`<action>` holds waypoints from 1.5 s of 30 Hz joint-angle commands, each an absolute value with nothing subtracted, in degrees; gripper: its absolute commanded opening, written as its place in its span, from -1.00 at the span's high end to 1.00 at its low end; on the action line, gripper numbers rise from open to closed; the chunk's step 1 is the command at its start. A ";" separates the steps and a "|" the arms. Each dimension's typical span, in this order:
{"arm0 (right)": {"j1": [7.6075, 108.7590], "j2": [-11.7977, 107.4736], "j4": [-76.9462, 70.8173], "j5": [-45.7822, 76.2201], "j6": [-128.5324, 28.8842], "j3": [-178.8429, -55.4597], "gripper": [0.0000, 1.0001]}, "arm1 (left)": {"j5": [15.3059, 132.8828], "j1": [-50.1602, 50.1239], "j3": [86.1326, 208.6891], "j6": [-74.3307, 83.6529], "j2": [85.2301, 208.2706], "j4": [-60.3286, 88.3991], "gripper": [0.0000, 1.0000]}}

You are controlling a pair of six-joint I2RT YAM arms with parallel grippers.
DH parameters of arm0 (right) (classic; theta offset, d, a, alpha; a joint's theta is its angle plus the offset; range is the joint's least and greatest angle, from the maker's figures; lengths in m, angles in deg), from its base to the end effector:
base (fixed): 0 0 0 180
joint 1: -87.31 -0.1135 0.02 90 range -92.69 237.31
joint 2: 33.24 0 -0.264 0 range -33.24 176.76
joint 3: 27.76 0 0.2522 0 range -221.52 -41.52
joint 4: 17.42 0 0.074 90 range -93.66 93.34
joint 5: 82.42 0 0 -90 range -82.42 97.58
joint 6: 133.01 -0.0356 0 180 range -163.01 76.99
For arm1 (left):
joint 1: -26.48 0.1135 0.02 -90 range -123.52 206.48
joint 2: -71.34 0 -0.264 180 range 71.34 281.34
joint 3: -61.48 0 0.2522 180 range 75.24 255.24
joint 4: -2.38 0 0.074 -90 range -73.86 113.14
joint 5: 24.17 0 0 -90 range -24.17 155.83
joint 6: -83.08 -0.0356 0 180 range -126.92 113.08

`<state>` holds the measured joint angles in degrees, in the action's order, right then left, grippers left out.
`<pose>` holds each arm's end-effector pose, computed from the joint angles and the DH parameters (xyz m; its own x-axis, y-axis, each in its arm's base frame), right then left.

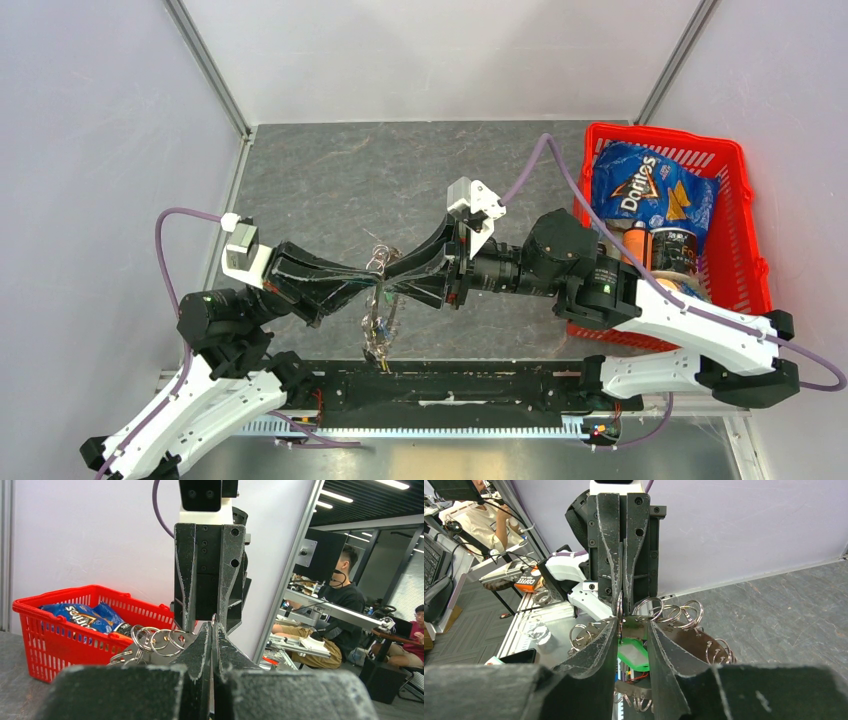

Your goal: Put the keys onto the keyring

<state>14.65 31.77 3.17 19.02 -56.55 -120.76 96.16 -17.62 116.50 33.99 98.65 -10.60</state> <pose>0.0645 0.2304 0.4852 -0.1954 0.1440 -0.9701 -0.9756 0.0727 0.2073 0.0508 -0.0742 0.4202 -0.2196 -0.5743 -0.7886 0.9684 -0.0301 -0.2477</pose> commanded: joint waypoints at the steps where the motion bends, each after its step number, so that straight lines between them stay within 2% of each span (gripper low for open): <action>1: 14.27 31.88 0.07 18.15 -56.46 -123.51 0.32 | 94.92 -17.51 116.95 34.65 97.98 -14.64 0.95; 7: 14.27 32.17 0.03 18.23 -56.41 -123.86 0.35 | 95.10 -17.53 116.90 34.65 98.21 -14.69 0.96; 10: 14.27 32.25 -0.05 18.22 -56.19 -123.88 0.44 | 95.19 -17.50 116.77 34.65 98.15 -14.71 0.96; 14: 14.27 32.34 -0.06 18.39 -55.93 -124.05 0.66 | 95.50 -17.53 116.84 34.74 98.24 -14.63 0.96; 17: 14.27 32.68 -0.01 19.15 -55.66 -124.40 1.00 | 95.67 -17.51 116.82 34.83 98.33 -14.68 0.95; 26: 14.27 32.50 0.80 22.87 -52.75 -124.22 1.00 | 100.06 -17.50 117.78 35.60 99.43 -12.05 0.96; 33: 14.28 30.05 6.61 23.47 -52.04 -122.71 1.00 | 108.20 -17.52 120.11 36.38 100.07 -5.18 0.46; 40: 14.33 27.28 14.90 26.64 -52.99 -121.80 1.00 | 112.10 -17.47 122.66 29.48 96.85 11.85 0.25; 45: 14.28 28.94 21.02 29.05 -53.30 -123.70 1.00 | 116.63 -17.49 124.59 24.75 97.95 20.17 0.23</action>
<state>14.30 28.65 17.84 26.23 -53.27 -120.72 111.33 -17.53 121.48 30.66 97.39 10.71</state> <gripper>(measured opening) 0.007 0.385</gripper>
